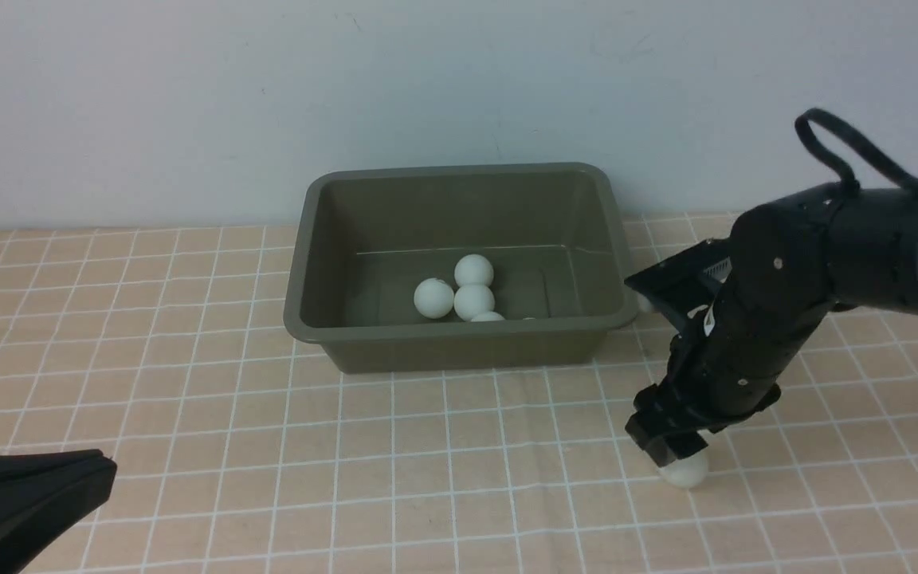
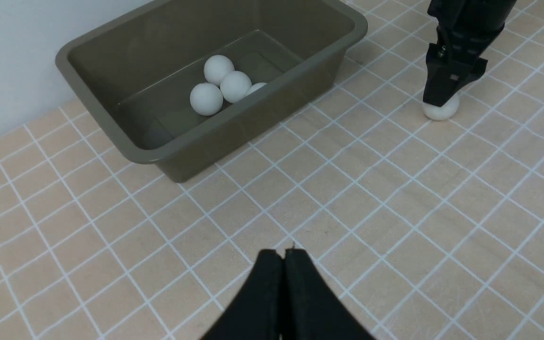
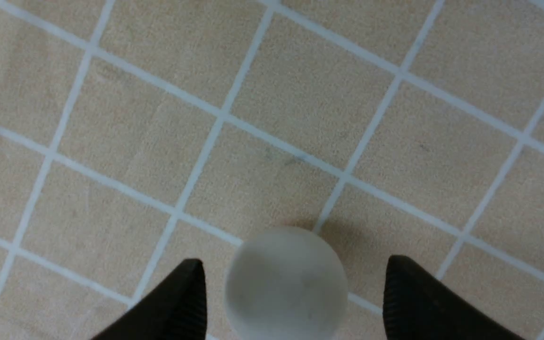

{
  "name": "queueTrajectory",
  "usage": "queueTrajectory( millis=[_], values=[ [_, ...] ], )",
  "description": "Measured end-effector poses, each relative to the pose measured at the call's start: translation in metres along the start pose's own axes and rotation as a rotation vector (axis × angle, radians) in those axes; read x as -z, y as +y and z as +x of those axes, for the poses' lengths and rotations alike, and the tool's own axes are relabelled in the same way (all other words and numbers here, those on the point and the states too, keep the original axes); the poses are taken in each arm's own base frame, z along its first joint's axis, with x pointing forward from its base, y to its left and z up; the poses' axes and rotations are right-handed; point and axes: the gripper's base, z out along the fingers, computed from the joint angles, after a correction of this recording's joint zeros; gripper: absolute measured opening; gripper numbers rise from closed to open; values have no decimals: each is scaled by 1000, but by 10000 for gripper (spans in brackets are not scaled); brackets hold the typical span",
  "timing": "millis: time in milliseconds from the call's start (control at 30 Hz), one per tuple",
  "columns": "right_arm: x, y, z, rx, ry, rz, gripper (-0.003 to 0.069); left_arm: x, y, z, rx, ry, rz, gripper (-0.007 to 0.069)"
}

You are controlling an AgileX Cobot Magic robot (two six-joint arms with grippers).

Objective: Put the table tennis balls into the box on the light coffee tablecloth.
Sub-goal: 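Reach for and grasp a ping pong ball on the table, then release the ping pong ball into the bin and lift the gripper away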

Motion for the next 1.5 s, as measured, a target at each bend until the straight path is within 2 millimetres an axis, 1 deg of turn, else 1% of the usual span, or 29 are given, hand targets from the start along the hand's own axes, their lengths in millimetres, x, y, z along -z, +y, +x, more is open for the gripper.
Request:
queueTrajectory(
  millis=[67,100,233,267,333,433,500,533,600,633,667,700,800,833,867,900,967,1100,1167,1233,1267,1300,1333,1367,1500],
  values=[
    [-5,0,0,-2,8,-2,459,0,0,0,0,0,0,-69],
    [-10,0,0,-1,23,-4,459,0,0,0,0,0,0,-69],
    [-16,0,1,-5,45,-9,444,0,0,0,0,0,0,-69],
    [-17,2,3,-14,69,-21,399,0,0,0,0,0,0,-69],
    [-13,3,3,-25,98,-41,358,0,0,0,0,0,0,-69],
    [-3,7,-4,-24,123,-88,360,0,0,0,-1,0,0,-69],
    [10,11,-14,-18,110,-142,360,0,0,0,-1,0,0,-69],
    [11,11,-15,-18,102,-147,360,0,0,0,-1,0,0,-69],
    [37,17,-35,-1,40,-225,360,0,0,0,0,1,0,-69],
    [49,19,-44,2,-6,-247,360,0,0,0,0,1,0,-69],
    [57,19,-50,7,-35,-258,360,0,0,0,0,1,0,-69],
    [72,20,-62,12,-101,-269,360,0,0,0,0,1,0,-69],
    [105,17,-87,28,-279,-242,360,0,0,0,0,1,0,-69],
    [107,17,-89,29,-290,-239,360,0,0,0,0,1,0,-69],
    [114,15,-97,33,-352,-217,360,0,0,0,0,1,0,-69],
    [118,13,-106,38,-393,-198,360,0,0,0,0,1,0,-69],
    [113,11,-114,38,-409,-188,360,0,0,0,0,1,0,-69],
    [75,9,-125,28,-352,-192,360,0,0,0,0,1,0,-69],
    [48,9,-128,20,-296,-197,360,0,0,0,0,1,0,-69],
    [28,8,-130,16,-259,-201,360,0,0,0,0,1,0,-69],
    [23,8,-132,15,-250,-202,364,0,0,0,0,1,0,-69],
    [22,8,-132,15,-248,-202,366,0,0,0,0,1,0,-69],
    [16,8,-134,15,-241,-203,390,0,0,0,0,1,0,-69],
    [15,7,-135,15,-243,-203,416,0,0,0,0,1,0,-69],
    [23,7,-141,19,-272,-200,529,0,0,0,0,1,0,-69]
  ],
)
